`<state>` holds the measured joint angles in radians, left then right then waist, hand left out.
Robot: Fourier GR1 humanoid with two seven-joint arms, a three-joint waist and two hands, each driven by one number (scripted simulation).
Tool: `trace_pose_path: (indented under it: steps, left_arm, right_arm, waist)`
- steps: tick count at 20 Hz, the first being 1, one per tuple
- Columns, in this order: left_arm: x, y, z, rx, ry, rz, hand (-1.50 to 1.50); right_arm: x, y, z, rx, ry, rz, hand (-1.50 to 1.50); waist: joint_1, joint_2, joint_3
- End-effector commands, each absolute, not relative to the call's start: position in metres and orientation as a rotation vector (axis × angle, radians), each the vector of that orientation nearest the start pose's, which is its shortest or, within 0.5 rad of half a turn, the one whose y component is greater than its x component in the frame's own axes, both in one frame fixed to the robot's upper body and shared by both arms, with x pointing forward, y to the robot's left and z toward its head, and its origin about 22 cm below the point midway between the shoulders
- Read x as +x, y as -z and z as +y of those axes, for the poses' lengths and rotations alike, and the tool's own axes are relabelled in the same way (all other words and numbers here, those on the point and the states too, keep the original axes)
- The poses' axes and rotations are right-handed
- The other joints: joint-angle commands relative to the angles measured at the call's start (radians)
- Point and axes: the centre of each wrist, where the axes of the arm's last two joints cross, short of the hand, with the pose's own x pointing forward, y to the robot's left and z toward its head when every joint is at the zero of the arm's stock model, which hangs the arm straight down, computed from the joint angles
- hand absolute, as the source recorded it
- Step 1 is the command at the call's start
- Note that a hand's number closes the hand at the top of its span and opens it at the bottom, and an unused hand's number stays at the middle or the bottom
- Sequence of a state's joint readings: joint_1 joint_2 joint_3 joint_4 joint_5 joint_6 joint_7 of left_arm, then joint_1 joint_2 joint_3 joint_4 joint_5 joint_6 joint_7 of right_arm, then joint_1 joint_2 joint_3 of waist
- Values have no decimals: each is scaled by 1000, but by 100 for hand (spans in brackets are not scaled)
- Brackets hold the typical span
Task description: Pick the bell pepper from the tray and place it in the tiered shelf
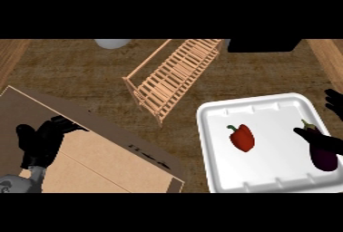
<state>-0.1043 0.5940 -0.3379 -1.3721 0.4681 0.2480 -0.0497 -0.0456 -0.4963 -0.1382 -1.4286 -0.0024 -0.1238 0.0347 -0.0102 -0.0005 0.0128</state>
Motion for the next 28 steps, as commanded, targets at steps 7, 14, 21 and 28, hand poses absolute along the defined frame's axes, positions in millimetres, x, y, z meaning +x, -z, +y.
trace_pose_path:
  steps: [7, 14, 21, 28]
  left_arm:
    - [235, 27, 261, 113, 287, -1320, 0]
    - [237, 25, 272, 111, 269, -1317, 0]
    - [235, 20, 262, 88, 293, -1328, 0]
    - [238, 28, 255, 101, 295, -1319, 0]
  right_arm:
    - [255, -74, -341, -345, -442, -1543, -150]
    - [255, -117, -313, -639, -860, -1203, -150]
    - [263, -139, -257, -1026, -1012, -949, -150]
    - [289, -112, -169, -936, -1069, -866, -150]
  waist:
    - [2, -1, -13]
    - [11, 1, -20]
    - [45, 1, -18]
    - [31, 4, -14]
